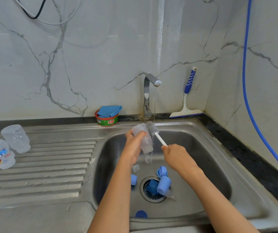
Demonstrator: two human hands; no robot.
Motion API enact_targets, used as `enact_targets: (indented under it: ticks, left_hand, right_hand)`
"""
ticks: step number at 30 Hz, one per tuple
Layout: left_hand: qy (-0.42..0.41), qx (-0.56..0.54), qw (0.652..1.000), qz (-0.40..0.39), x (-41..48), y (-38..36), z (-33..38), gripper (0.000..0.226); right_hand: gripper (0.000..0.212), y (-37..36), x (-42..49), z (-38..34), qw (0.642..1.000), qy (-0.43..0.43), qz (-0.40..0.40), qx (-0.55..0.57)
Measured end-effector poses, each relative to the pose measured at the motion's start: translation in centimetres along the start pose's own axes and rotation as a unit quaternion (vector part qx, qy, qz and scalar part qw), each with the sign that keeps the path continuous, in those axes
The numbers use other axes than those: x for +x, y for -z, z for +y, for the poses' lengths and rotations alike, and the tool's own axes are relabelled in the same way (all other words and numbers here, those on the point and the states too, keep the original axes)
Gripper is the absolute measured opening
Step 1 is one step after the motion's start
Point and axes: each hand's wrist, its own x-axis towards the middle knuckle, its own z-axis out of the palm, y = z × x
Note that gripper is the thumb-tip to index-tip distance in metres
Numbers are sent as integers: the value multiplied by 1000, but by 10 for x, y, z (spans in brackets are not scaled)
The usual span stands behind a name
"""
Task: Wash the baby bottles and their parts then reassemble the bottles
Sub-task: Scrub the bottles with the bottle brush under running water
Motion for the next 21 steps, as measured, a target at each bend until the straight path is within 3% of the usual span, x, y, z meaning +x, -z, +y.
enact_targets:
  ticks: [2, 6, 9, 14, 21]
  left_hand:
    - [25, -63, 998, -5, 2, -3, 0, 57]
    - [12, -65, 997, 28, 5, -1, -3, 81]
    - [-5, -58, 998, 30, 8, 5, -6, 55]
    - [-5, -32, 997, -66, 1, 12, 2, 35]
    - [66, -96, 990, -84, 4, 17, 5, 58]
  right_hand:
    - [39, 1, -2, -4, 1000, 17, -20, 4]
    - [38, 2, -6, -6, 999, 21, -45, 23]
    - [37, -2, -3, -6, 1000, 16, -21, 14]
    - [38, -4, 1, -4, 1000, 10, 23, -15]
    - [37, 2, 1, -4, 999, 44, 3, -8]
